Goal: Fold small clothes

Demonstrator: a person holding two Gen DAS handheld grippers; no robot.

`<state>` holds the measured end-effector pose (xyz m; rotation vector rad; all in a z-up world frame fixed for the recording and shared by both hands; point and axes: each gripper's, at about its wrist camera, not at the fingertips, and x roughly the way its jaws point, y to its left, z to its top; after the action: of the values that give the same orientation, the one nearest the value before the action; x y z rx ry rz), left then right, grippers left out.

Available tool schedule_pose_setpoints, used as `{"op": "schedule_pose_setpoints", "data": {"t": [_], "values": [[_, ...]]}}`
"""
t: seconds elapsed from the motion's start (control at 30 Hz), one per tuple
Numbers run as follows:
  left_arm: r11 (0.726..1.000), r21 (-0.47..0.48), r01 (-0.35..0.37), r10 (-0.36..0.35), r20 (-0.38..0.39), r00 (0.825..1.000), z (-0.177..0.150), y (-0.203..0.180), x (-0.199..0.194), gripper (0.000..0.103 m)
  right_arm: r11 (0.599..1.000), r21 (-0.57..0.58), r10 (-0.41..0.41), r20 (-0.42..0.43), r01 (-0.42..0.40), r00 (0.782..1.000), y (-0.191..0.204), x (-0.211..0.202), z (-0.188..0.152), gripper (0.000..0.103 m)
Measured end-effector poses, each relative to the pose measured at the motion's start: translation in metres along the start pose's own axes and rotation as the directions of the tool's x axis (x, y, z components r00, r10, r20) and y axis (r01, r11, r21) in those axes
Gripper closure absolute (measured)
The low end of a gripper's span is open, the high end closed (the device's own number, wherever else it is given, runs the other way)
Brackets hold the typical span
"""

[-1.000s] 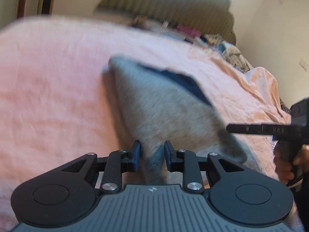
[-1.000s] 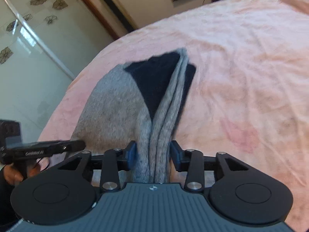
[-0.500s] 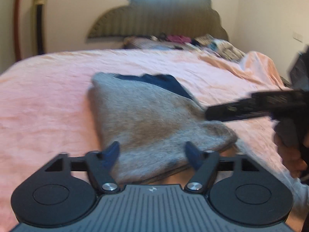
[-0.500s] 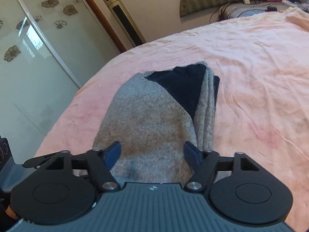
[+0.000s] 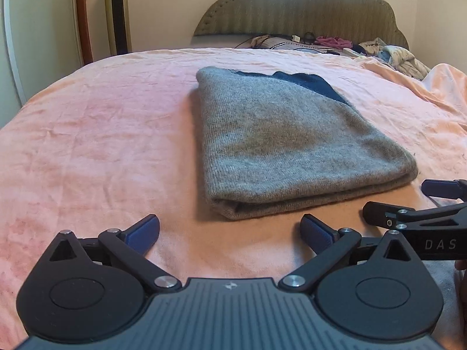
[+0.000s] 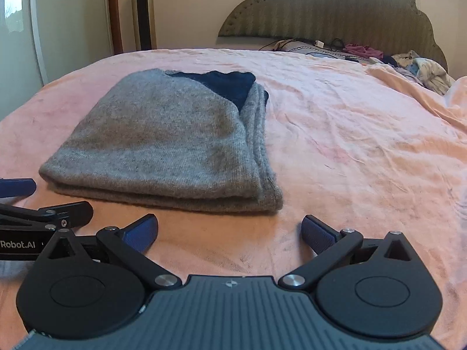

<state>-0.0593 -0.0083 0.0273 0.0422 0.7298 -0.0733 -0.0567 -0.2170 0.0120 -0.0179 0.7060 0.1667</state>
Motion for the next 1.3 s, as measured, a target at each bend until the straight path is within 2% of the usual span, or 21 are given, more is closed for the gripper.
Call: {"op": "schedule_pose_setpoints", "data": {"t": [0.53, 1.3], "values": [[1.000, -0.001, -0.006, 0.006, -0.002, 1.000, 0.0006, -0.0025, 0.0027, 0.000, 0.999, 0.025, -0.043, -0.002, 0.043, 0.999, 0.0035, -0.0032, -0.0007, 0.000], [1.000, 0.007, -0.004, 0.004, -0.016, 1.000, 0.0018, -0.0019, 0.0037, 0.000, 0.999, 0.024, -0.043, -0.001, 0.043, 0.999, 0.0039, -0.0037, -0.0016, 0.000]]}}
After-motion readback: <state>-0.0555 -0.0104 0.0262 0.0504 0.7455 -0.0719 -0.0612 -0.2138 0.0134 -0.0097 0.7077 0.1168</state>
